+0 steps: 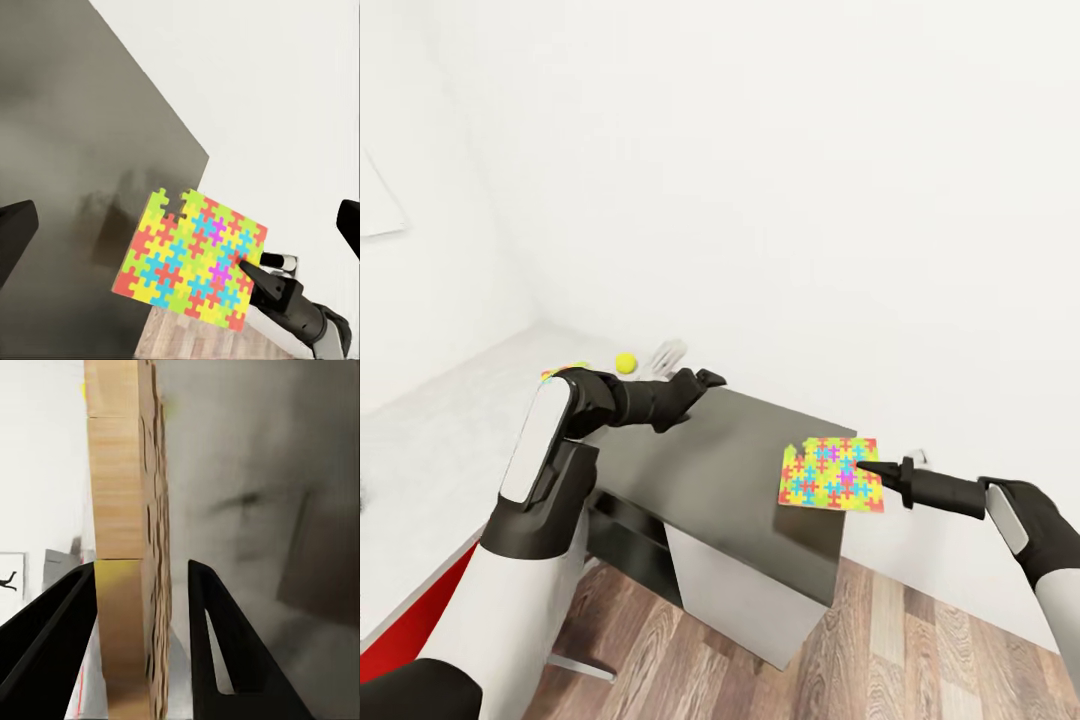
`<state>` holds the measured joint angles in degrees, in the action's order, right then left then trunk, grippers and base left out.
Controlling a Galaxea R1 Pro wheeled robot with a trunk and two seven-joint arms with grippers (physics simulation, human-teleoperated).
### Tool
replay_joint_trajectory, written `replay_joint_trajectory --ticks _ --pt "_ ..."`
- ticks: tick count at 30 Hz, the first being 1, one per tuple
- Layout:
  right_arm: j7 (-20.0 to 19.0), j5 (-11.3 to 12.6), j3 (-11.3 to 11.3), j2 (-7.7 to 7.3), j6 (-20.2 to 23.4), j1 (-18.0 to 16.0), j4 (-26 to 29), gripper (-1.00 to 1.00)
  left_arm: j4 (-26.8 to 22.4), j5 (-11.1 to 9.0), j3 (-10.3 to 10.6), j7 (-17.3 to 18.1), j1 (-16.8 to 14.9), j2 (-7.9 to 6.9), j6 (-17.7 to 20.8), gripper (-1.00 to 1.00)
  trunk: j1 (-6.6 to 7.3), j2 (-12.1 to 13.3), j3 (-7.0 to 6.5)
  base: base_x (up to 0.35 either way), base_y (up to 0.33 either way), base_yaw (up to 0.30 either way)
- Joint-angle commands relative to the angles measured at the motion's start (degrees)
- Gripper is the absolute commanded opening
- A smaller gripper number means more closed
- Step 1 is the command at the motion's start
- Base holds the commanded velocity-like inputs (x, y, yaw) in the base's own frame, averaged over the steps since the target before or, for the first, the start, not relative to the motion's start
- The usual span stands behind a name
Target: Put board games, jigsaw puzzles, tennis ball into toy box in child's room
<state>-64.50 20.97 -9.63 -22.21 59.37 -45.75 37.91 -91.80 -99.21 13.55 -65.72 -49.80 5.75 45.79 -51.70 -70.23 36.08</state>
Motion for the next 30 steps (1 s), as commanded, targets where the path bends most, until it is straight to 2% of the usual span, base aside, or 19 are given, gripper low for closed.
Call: replay_joint_trajectory --ticks 1,4,6,10,11,16,19,25,30 --pt "-0.3 -0.4 -0.1 0.01 0.0 0.7 1.7 -1.0 -0.1 -0.9 -0.4 -0.6 0.0 -0.08 0.2 1.0 0.22 0.4 -0.13 0.0 0.0 0.0" --pt "-0.2 -0.4 0.0 0.06 0.2 3.7 9.7 -1.0 -0.2 -3.0 -1.2 -0.6 0.1 -0.37 0.2 1.0 0.88 1.6 -0.67 0.0 0.0 0.0" --pt "0.1 -0.5 -0.2 0.1 0.6 6.1 16.9 -1.0 -0.3 -5.1 -1.7 -0.7 0.2 -0.81 0.3 1.0 1.32 2.4 -1.03 0.0 0.0 0.0" --pt "0.1 -0.5 -0.3 0.07 0.6 7.7 20.0 -1.0 -0.3 -5.8 -1.8 -0.6 0.2 -1.34 0.3 1.0 2.2 4.0 -1.75 0.0 0.0 0.0" --pt "0.0 -0.5 -0.3 0.05 0.3 8.4 23.0 -1.0 -0.2 -6.0 -1.8 -0.6 0.3 -1.44 0.3 1.0 2.42 4.4 -1.93 0.0 0.0 0.0" --pt "0.1 -0.6 -0.5 -0.01 0.3 10.9 28.6 -1.0 -0.2 -6.0 -1.7 -0.5 0.6 -1.44 0.2 1.0 3.52 6.4 -2.82 0.0 0.0 0.0" --pt "0.3 -0.7 -0.6 -0.09 0.6 12.2 34.2 -1.0 -0.2 -6.1 -1.8 -0.4 1.2 -1.45 0.2 1.0 4.18 7.6 -3.38 0.0 0.0 0.0" --pt "0.5 -2.8 -0.8 -0.14 0.6 12.6 37.0 -1.0 0.1 -5.8 -1.7 -0.2 1.5 -1.46 -0.2 1.0 5.49 10.0 -4.51 0.0 0.0 0.0" --pt "0.5 -3.3 -0.8 -0.12 0.6 12.6 37.4 -1.0 0.3 -5.4 -1.8 -0.3 2.0 -1.45 -0.5 1.0 6.59 12.0 -5.42 0.0 0.0 0.0"
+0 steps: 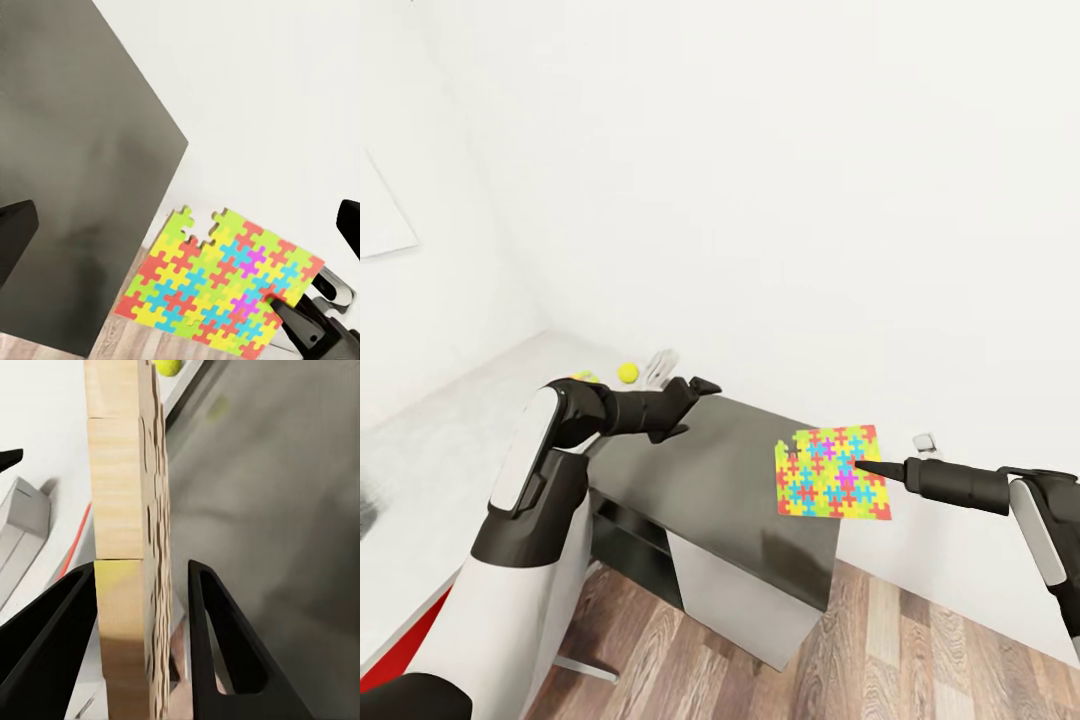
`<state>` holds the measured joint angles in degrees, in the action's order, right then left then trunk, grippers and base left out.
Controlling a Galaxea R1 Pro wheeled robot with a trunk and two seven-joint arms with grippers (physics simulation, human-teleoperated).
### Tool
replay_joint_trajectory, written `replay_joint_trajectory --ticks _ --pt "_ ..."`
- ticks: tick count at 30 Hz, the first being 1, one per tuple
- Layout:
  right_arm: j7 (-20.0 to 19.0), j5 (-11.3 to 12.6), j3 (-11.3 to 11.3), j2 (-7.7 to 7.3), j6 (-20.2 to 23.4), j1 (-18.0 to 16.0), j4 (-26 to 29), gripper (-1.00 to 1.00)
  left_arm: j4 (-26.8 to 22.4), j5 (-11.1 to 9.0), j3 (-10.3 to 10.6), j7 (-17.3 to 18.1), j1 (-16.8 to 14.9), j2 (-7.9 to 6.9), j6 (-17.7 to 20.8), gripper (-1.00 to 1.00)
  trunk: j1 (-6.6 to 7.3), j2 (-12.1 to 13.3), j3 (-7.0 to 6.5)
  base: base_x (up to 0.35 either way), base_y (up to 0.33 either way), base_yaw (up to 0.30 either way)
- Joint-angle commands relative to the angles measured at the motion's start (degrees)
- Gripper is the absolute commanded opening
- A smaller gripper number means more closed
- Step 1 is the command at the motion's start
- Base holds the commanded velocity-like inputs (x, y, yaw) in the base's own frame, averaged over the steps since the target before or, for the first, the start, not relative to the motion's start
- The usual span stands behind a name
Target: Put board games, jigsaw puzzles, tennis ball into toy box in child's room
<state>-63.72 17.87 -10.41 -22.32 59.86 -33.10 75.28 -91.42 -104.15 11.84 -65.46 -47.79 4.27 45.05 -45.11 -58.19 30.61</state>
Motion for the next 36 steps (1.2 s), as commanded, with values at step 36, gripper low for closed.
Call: replay_joint_trajectory --ticks 36 --pt "-0.8 2.3 -3.5 -4.93 0.1 3.4 16.4 -1.0 -0.7 -1.7 -10.6 2.0 5.0 -2.65 2.3 1.0 6.37 11.6 -7.97 0.0 0.0 -0.04"
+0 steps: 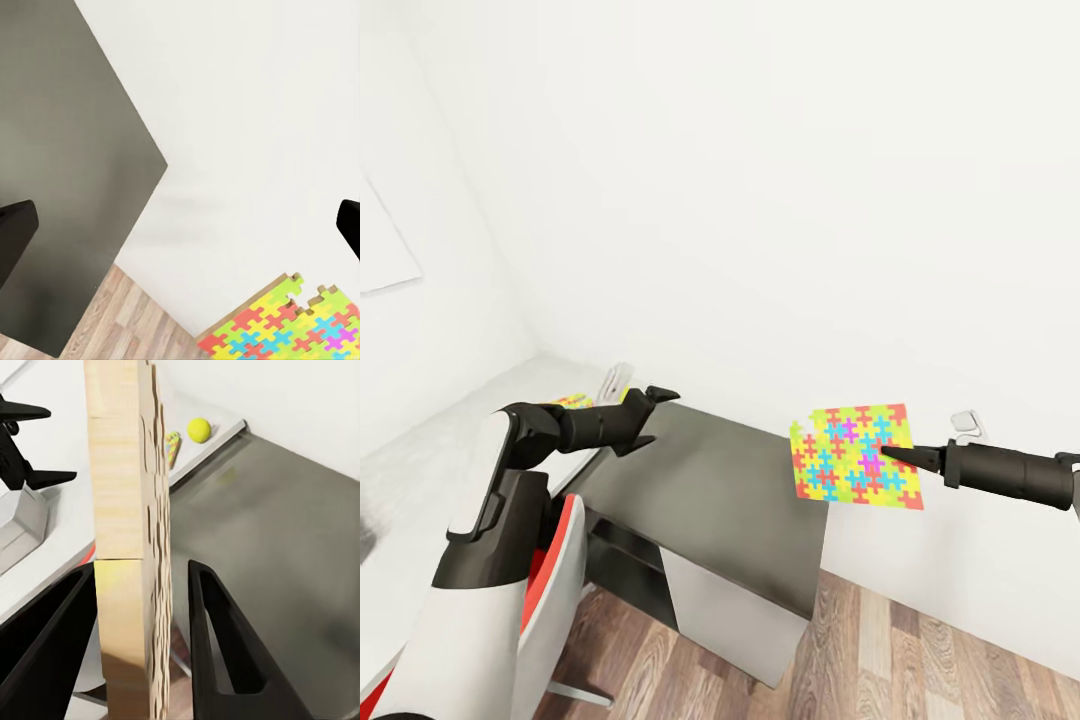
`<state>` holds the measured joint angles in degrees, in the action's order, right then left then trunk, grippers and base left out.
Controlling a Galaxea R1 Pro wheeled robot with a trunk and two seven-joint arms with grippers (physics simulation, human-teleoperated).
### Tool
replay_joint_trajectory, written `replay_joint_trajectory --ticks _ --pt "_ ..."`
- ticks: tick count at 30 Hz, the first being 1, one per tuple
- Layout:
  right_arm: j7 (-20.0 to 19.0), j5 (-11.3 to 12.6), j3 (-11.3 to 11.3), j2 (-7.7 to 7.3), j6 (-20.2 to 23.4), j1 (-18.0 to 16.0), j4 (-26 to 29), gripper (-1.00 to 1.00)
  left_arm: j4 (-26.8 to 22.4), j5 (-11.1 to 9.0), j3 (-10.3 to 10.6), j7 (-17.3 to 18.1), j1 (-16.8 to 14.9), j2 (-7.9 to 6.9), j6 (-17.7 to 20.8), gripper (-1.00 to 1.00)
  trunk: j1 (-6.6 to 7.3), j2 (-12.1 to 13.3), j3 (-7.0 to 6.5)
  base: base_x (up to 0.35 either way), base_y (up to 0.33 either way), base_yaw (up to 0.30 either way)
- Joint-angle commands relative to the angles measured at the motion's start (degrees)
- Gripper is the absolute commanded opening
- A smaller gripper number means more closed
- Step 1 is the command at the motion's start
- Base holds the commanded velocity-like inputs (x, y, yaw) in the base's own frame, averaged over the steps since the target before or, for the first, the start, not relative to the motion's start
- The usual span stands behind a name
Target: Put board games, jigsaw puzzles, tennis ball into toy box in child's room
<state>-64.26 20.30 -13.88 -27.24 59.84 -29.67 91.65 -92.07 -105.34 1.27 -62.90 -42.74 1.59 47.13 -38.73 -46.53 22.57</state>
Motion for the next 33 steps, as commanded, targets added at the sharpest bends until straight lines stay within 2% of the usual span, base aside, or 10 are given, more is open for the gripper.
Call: replay_joint_trajectory --ticks 1,5,8,13,18,19,27,33 --pt "-0.3 -0.2 0.0 -0.01 0.2 0.0 0.0 -1.0 0.0 -0.5 0.0 -0.4 0.0 -0.03 0.4 1.0 -0.01 -0.1 -0.02 0.0 0.0 0.0" --pt "-0.3 -0.1 -0.1 -0.01 0.2 0.5 0.4 -1.0 0.0 -0.5 -0.1 1.3 0.3 -0.25 1.1 1.0 -0.01 -0.1 -0.4 0.0 0.0 0.0" --pt "-0.3 -0.1 -0.3 -0.05 0.2 1.2 0.7 -1.0 0.0 -0.5 -0.2 4.3 1.2 -0.51 1.3 1.0 -0.01 -0.1 -0.68 0.0 0.0 0.0" --pt "-0.3 0.1 -0.4 -0.09 0.2 1.6 0.8 -1.0 0.0 -0.5 -0.2 8.8 2.3 -2.21 1.4 1.0 -0.01 -0.1 -1.14 0.0 0.0 0.0" --pt "-0.3 0.1 -0.4 -0.09 0.2 1.7 0.8 -1.0 0.0 -0.5 -0.5 9.9 2.6 -2.89 1.4 1.0 -0.01 -0.1 -1.61 0.0 0.0 0.0" --pt "-0.3 0.1 -0.4 -0.08 0.2 1.7 0.8 -1.0 0.0 -0.5 -1.5 10.4 3.2 -3.07 1.4 1.0 -0.01 -0.1 -1.7 0.0 0.0 0.0" --pt "-0.3 0.1 -0.5 -0.09 0.2 1.7 0.8 -1.0 0.0 -0.6 -2.4 10.8 4.2 -3.14 1.4 1.0 -0.01 -0.1 -2.45 -0.004 0.0 0.0" --pt "-0.3 0.0 -0.5 -0.09 0.2 1.7 0.8 -1.0 0.0 -0.6 -2.5 10.8 4.3 -3.1 1.4 1.0 -0.01 -0.1 -3.01 -0.192 0.019 0.0"
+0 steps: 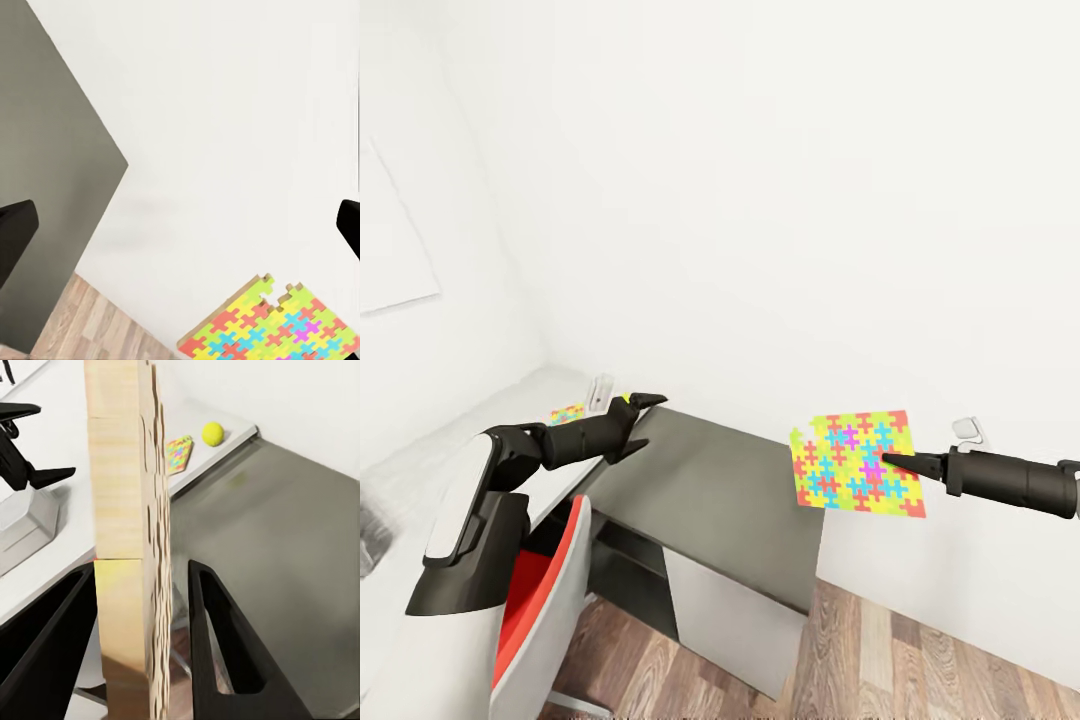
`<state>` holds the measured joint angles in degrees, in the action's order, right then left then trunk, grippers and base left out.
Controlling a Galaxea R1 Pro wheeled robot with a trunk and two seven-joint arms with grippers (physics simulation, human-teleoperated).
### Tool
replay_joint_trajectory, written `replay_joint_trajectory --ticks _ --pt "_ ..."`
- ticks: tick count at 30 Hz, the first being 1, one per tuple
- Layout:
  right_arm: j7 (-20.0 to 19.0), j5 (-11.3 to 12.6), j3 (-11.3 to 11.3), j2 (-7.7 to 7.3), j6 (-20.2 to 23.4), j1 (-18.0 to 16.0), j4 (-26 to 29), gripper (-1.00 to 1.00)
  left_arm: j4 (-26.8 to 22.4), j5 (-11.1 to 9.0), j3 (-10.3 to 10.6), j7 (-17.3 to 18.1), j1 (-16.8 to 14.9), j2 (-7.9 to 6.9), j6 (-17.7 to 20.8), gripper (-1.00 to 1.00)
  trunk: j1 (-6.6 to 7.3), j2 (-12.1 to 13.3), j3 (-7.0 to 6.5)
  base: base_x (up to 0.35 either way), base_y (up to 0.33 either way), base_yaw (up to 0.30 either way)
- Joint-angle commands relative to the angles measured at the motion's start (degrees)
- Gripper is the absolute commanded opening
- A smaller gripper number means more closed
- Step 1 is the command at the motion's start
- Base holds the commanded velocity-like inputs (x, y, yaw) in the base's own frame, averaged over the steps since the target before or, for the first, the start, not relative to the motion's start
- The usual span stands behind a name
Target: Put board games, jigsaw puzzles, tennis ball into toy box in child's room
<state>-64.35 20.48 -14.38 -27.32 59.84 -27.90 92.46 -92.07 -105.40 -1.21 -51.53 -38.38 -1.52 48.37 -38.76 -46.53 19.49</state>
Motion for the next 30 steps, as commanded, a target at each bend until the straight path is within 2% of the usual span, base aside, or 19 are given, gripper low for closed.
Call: replay_joint_trajectory --ticks 1,6,12,15,26,29,30 --pt "-0.2 -0.2 0.0 -0.01 0.2 0.0 0.0 -1.0 0.0 -0.5 -0.1 -0.6 -0.1 0.01 0.1 1.0 0.02 -0.1 -0.02 -0.278 0.064 0.0" --pt "-0.2 -0.2 -0.1 -0.04 0.2 -0.1 0.0 -1.0 0.0 -0.5 0.0 -0.6 0.0 0.02 0.1 1.0 0.02 -0.1 -0.49 -0.299 0.118 0.0" --pt "-0.2 -0.1 -0.3 -3.4 0.2 -0.7 -0.4 -1.0 0.0 -0.5 0.2 -0.6 0.0 0.07 0.1 1.0 0.02 -0.1 -1.02 -0.183 0.139 0.05" --pt "-0.2 0.4 -0.2 -3.99 0.2 -0.8 -0.5 -1.0 0.0 -0.5 0.3 -0.6 0.0 0.16 0.1 1.0 0.02 -0.1 -1.23 -0.038 0.031 0.194" --pt "-0.2 0.5 -0.2 -4.17 0.2 -0.7 -0.6 -1.0 0.0 -0.4 -0.1 -0.6 0.1 -0.03 -0.1 1.0 0.02 -0.1 -1.78 -0.004 0.003 0.233" --pt "-0.2 0.6 -1.5 -4.01 0.2 -0.4 -0.6 -1.0 0.0 -0.4 -0.1 -0.6 0.1 -0.06 -0.2 1.0 0.02 -0.1 -1.8 0.0 0.117 0.026" --pt "-0.2 0.6 -2.5 -3.83 0.2 -0.3 -0.5 -1.0 0.0 -0.4 0.0 -0.5 0.1 -0.02 -0.2 1.0 0.02 -0.1 -1.8 0.026 0.19 0.008"
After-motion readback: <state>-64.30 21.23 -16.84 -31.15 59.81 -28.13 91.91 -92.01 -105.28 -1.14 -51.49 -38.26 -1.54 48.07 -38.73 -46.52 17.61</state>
